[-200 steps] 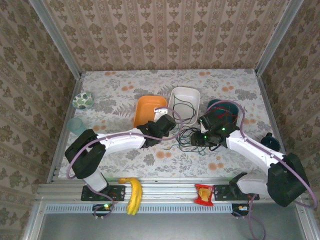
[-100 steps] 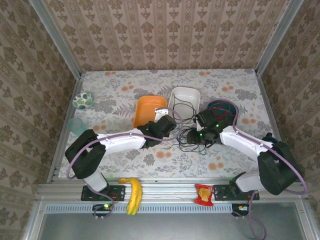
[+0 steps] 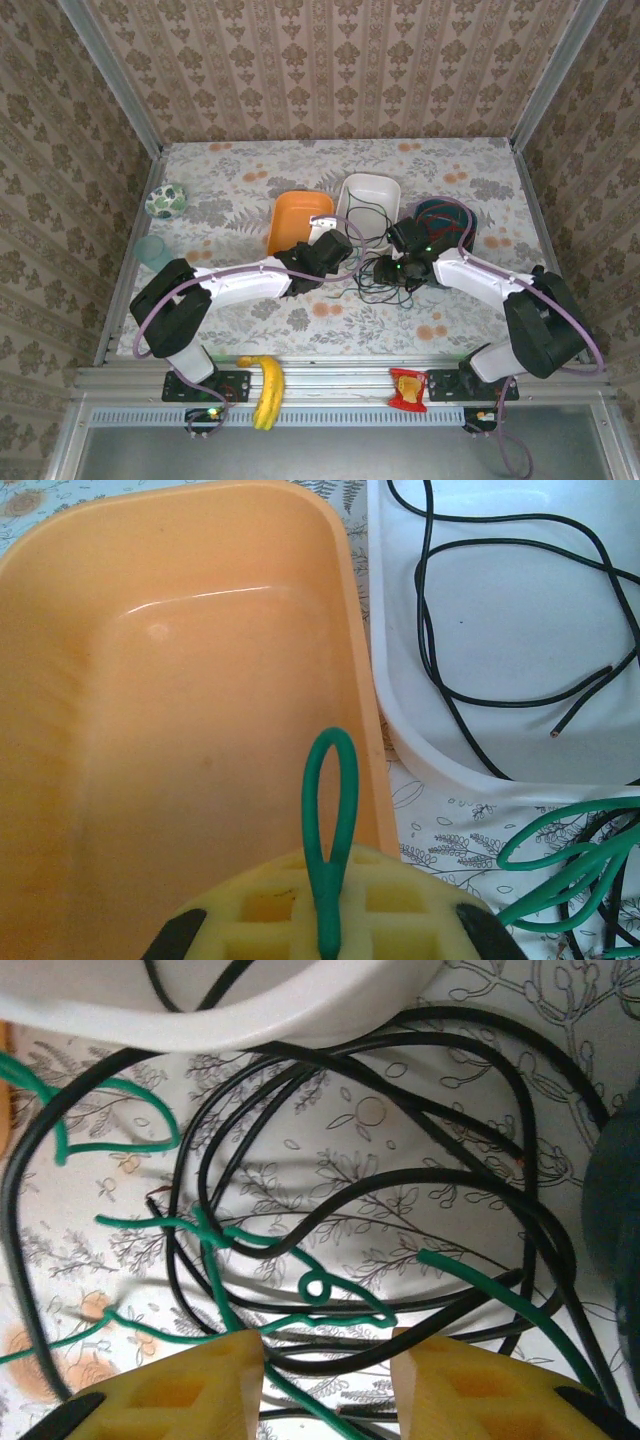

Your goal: Untangle the cables

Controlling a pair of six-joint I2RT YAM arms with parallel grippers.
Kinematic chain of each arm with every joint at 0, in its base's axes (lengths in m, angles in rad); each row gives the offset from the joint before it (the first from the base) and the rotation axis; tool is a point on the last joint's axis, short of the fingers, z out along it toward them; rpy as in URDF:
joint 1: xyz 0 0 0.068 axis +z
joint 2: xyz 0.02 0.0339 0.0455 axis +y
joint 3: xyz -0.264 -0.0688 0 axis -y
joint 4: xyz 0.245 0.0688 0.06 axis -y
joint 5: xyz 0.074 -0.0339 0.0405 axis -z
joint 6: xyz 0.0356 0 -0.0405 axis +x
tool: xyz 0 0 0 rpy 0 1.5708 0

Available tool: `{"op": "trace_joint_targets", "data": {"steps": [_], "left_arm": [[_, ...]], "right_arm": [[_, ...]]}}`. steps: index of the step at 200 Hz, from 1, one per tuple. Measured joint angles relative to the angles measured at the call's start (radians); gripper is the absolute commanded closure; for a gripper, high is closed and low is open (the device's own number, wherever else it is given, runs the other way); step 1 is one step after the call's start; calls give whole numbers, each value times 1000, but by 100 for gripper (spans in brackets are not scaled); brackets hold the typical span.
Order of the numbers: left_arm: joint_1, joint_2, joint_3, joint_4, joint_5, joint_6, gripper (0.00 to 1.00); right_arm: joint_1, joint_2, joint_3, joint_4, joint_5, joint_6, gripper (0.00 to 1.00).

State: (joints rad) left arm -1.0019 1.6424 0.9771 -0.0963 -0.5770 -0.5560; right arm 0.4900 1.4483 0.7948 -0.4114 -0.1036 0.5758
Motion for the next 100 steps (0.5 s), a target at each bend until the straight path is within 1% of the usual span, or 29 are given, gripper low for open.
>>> {"op": "trace_joint_targets", "data": {"steps": [5,18,25,40,54,72,85,100], "left_arm": [[0,0,0,0,0,0,100],[0,0,0,0,0,3,100],[0,0,0,0,0,3,100],[0,0,0,0,0,3,100],[0,0,0,0,0,3,100],[0,0,0,0,0,3,100],[0,0,0,0,0,3,100],[0,0,0,0,0,3,100]], "right_arm": [[0,7,1,2,7,7,67],[0,29,4,12,19,23,81],[0,43,7,18,23,29,88],[0,64,11,27,26,37,96],[0,66,11,31,25,43,100],[0,55,11,44,13,37,100],[0,19,10,50,-5,27,100],[0,-67,8,63,-37,18,100]]}}
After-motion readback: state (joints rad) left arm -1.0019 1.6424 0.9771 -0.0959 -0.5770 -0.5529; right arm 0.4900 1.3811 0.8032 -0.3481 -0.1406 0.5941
